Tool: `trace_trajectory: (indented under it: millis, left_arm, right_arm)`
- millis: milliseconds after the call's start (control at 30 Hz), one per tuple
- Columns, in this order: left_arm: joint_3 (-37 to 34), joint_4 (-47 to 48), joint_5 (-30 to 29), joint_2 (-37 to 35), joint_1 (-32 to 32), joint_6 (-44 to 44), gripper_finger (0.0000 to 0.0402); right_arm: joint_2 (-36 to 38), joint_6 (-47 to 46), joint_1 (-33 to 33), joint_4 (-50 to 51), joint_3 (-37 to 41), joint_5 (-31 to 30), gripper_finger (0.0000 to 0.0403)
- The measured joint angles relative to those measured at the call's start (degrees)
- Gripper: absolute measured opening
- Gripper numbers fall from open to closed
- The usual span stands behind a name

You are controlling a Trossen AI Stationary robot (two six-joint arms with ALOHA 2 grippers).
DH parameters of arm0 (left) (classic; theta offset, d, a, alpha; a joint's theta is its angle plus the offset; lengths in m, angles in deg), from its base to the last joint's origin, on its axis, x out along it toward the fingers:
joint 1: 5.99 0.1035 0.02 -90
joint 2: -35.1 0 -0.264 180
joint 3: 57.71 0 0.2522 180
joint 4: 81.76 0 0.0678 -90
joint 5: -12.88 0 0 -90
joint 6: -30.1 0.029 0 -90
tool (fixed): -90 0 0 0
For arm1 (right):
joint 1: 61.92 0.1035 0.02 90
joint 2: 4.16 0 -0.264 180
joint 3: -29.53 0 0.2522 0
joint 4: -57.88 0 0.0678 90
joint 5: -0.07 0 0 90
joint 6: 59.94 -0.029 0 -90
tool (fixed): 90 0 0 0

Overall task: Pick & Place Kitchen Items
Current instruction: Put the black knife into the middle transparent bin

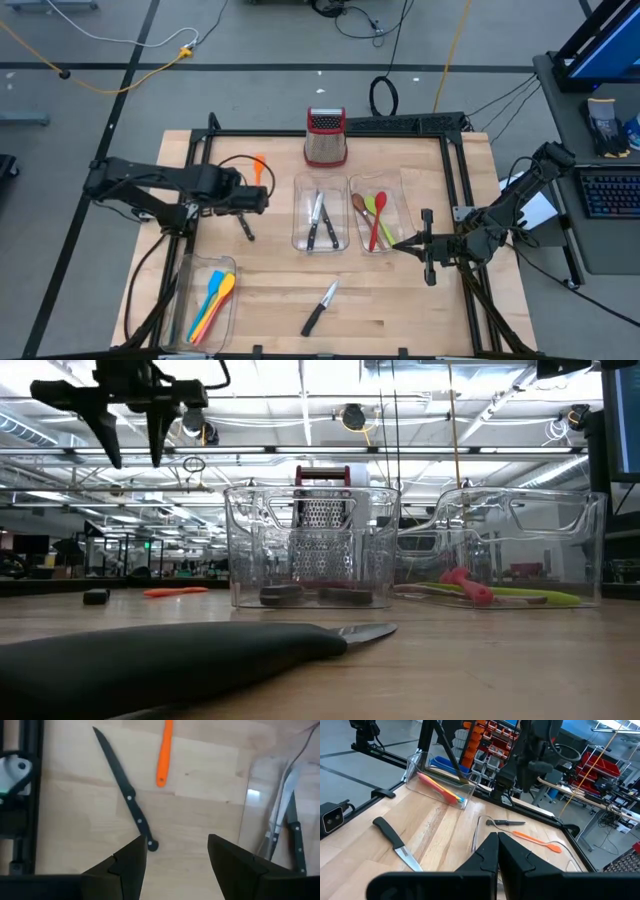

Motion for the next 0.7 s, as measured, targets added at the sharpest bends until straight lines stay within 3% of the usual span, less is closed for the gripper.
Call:
trace_trajectory:
  millis: [200,400,700]
  left_arm:
    - [-1.6,1.0,3.1,1.3,2.1,-0.2,0.0214]
    - [-9.6,-1.7,9.7,1.3,4.0,-0.3,0.0214]
    - [-20.0,-14.9,14.6,1.3,8.3,3.9,0.0214]
  right_arm:
    - [0.0,-0.1,0.0,0.0,0.0,0.1,0.0]
    - [0.0,0.0,0.0,0.1,0.0,0.1,0.0]
    - [0.0,-0.1,0.0,0.0,0.0,0.1,0.0]
